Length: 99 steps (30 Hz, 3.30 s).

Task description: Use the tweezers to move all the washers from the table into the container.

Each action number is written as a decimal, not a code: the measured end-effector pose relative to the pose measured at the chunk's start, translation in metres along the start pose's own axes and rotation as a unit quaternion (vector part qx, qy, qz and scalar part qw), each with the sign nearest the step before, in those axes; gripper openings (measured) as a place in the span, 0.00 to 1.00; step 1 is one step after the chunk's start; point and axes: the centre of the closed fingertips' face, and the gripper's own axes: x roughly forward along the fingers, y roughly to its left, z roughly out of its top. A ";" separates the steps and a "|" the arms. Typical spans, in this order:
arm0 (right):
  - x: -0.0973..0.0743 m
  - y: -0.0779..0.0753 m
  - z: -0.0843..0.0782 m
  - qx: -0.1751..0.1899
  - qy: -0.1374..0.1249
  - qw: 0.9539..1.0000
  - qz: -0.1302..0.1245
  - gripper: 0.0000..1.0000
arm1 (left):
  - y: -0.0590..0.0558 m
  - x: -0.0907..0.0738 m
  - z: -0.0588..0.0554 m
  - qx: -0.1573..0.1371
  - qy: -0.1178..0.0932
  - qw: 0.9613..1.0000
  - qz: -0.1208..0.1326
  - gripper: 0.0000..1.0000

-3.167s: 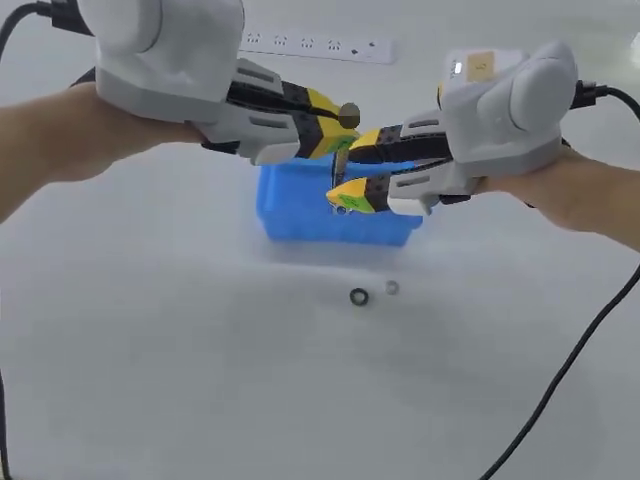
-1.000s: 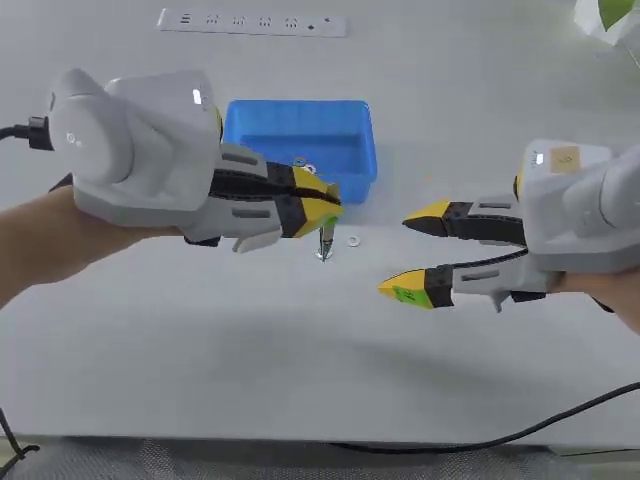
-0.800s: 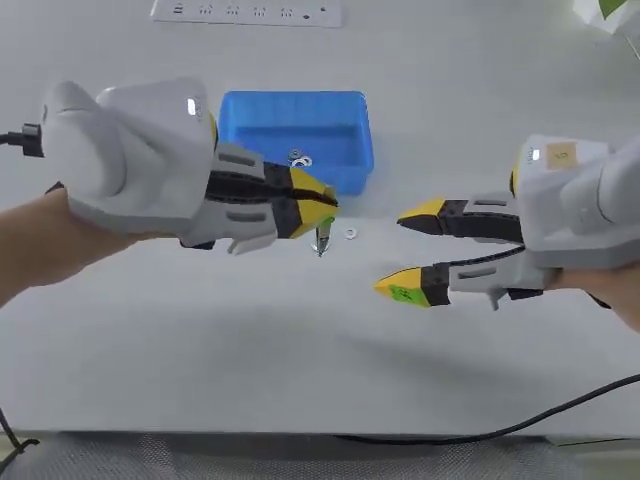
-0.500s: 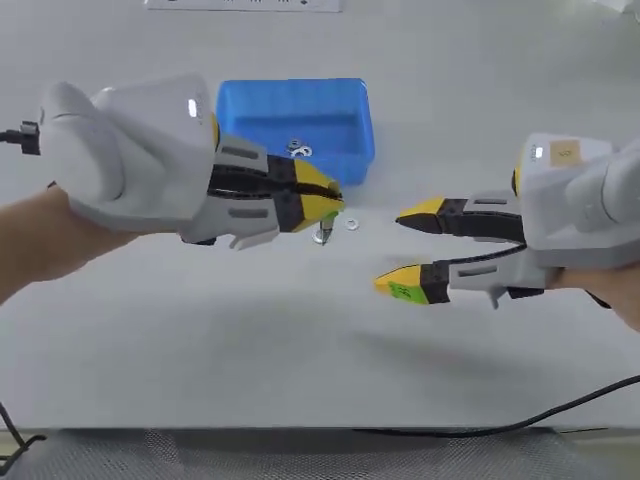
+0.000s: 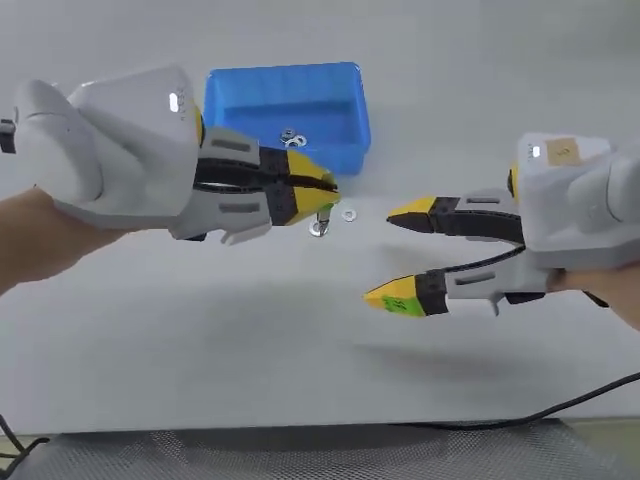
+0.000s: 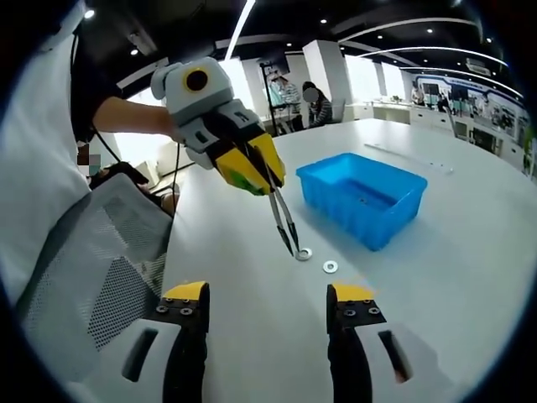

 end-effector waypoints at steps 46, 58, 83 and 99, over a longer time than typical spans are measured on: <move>0.022 -0.002 0.011 -0.016 0.007 1.000 0.020 0.58 | 0.003 0.003 -0.007 -0.051 0.002 0.999 -0.003 0.07; 0.059 -0.010 0.030 -0.082 0.016 0.995 0.056 0.36 | 0.004 0.001 -0.008 -0.057 0.008 0.998 -0.006 0.07; 0.062 -0.019 0.032 -0.171 0.040 0.983 0.059 0.10 | 0.006 0.002 -0.018 -0.074 0.031 0.997 0.003 0.08; 0.065 -0.023 0.031 -0.170 0.034 0.983 0.054 0.09 | 0.002 -0.001 -0.016 -0.096 0.025 0.995 -0.011 0.18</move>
